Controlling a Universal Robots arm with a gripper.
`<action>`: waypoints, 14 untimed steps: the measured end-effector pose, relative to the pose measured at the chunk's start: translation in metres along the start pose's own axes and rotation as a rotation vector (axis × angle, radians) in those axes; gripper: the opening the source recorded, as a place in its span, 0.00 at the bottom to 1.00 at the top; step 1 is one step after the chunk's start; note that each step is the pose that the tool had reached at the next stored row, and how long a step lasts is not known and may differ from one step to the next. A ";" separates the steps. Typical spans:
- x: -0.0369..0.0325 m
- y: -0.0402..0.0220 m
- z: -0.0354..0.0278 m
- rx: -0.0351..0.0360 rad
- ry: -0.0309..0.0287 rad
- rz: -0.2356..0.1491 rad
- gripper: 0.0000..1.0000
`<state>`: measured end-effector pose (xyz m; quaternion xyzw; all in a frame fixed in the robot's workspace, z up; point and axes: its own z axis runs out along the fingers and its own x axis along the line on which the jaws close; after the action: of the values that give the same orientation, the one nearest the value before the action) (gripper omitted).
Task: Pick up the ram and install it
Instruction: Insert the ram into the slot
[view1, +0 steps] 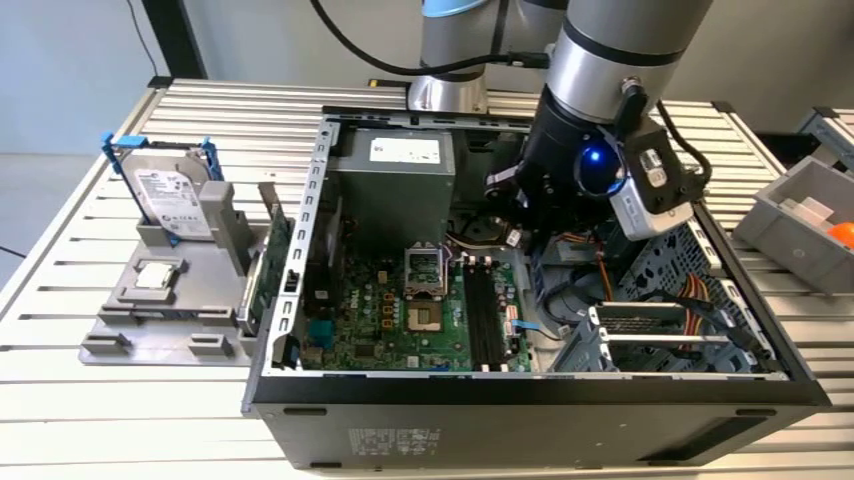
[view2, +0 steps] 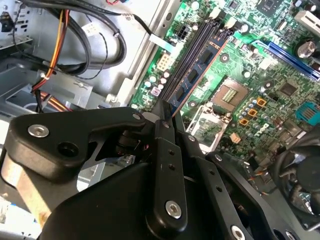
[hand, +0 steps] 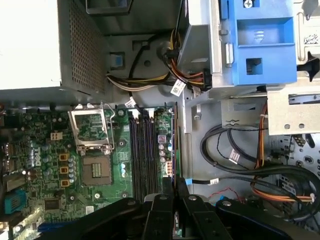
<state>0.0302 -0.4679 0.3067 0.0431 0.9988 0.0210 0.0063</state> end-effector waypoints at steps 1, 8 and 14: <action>0.0001 -0.0001 0.0019 -0.0001 0.0000 0.000 0.00; 0.0014 -0.0006 0.0121 -0.0001 0.0000 0.000 0.00; 0.0049 -0.0013 0.0226 0.0010 -0.0012 0.000 0.00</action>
<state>0.0256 -0.4679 0.2840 0.0431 0.9988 0.0205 0.0069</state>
